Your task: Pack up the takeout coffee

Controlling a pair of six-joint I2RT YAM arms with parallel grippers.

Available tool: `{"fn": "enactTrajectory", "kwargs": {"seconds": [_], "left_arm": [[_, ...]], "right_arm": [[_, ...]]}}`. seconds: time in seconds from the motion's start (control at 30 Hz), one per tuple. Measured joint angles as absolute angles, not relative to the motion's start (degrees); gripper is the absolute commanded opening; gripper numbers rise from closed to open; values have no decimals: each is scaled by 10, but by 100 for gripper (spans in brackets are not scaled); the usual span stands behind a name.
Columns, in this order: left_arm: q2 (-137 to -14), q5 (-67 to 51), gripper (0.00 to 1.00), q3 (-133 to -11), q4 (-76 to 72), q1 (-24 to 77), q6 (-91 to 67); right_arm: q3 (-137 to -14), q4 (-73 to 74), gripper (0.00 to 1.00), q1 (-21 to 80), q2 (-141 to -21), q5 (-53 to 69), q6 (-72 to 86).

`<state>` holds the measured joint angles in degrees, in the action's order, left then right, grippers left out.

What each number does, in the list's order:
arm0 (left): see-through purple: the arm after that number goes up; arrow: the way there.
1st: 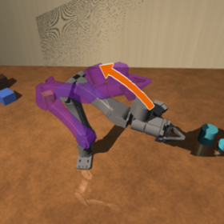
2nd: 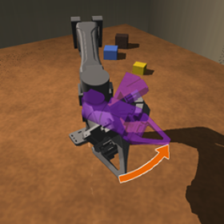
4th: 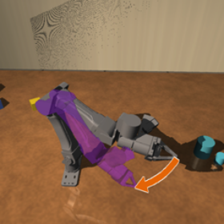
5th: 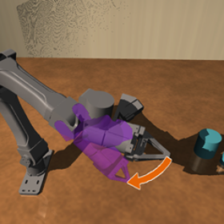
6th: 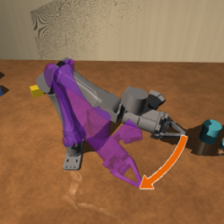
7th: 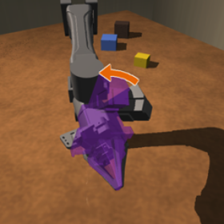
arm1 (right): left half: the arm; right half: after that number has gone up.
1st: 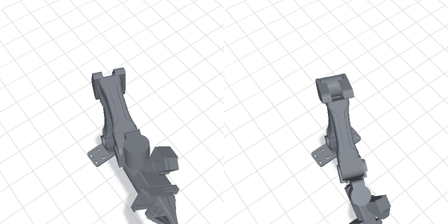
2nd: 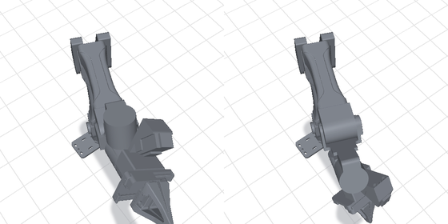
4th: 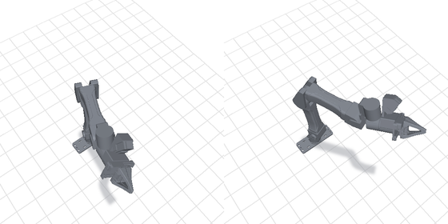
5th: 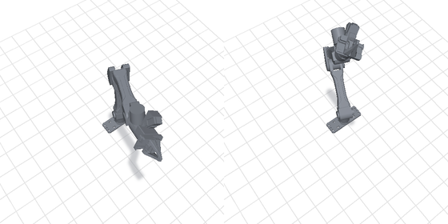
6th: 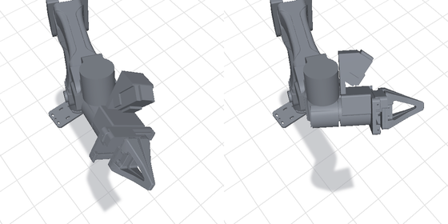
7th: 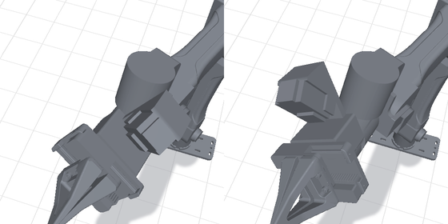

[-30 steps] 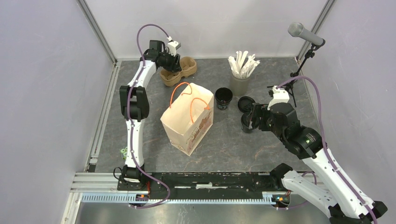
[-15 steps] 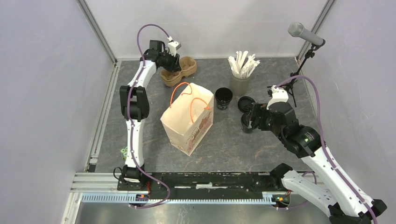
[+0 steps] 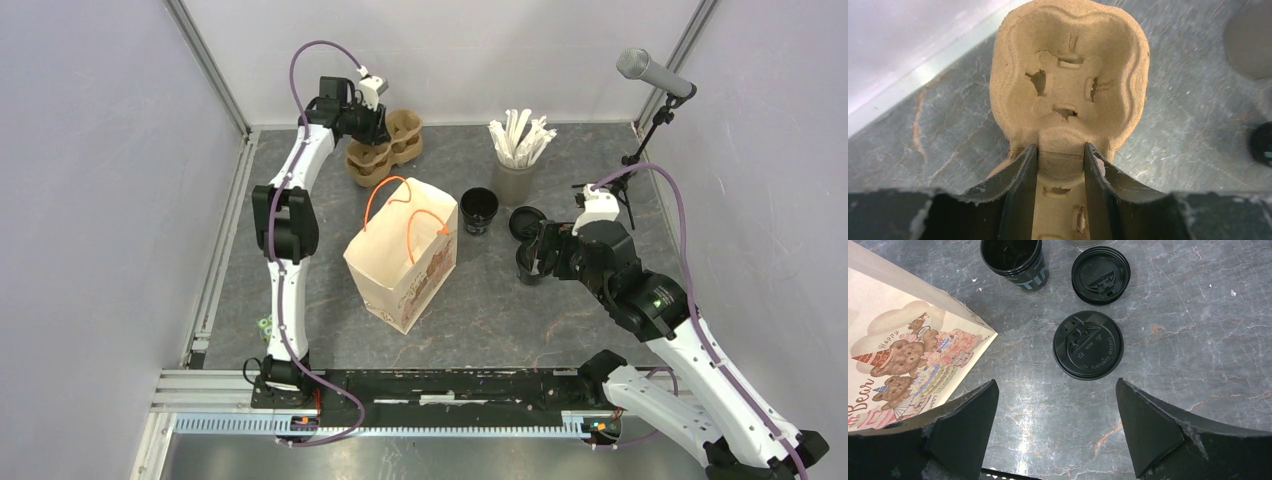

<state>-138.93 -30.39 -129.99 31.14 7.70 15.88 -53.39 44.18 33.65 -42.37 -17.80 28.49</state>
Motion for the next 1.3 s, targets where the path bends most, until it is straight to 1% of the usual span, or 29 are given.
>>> {"fn": "enactTrajectory", "kwargs": {"seconds": [0.17, 0.3, 0.5, 0.67, 0.87, 1.0, 1.07, 1.2, 1.3], "left_arm": [[-1349, -299, 38, -1300, 311, 83, 139], [-1322, -283, 38, -1300, 311, 89, 118], [-1286, -259, 37, -1309, 335, 94, 68], [-1224, -237, 35, -1310, 364, 97, 3], [-1112, -237, 35, -1295, 385, 102, -98], [-1011, -248, 35, -1225, 387, 108, -160], [-975, -255, 35, -1198, 392, 110, -184], [-939, -274, 34, -1185, 422, 111, -233], [-933, -306, 34, -1189, 459, 111, -263]], "right_arm": [[-533, 436, 94, 336, -426, -173, 285], [-552, 437, 94, 336, -450, -163, 284], [-666, 416, 91, 337, -532, -137, 291], [-732, 345, 87, 349, -573, -96, 294], [-747, 277, 85, 355, -608, -29, 250], [-737, 220, 82, 355, -627, 28, 222], [-715, 174, 78, 356, -626, 62, 206], [-680, 107, 77, 360, -629, 120, 167], [-679, 77, 77, 364, -646, 163, 135]]}}
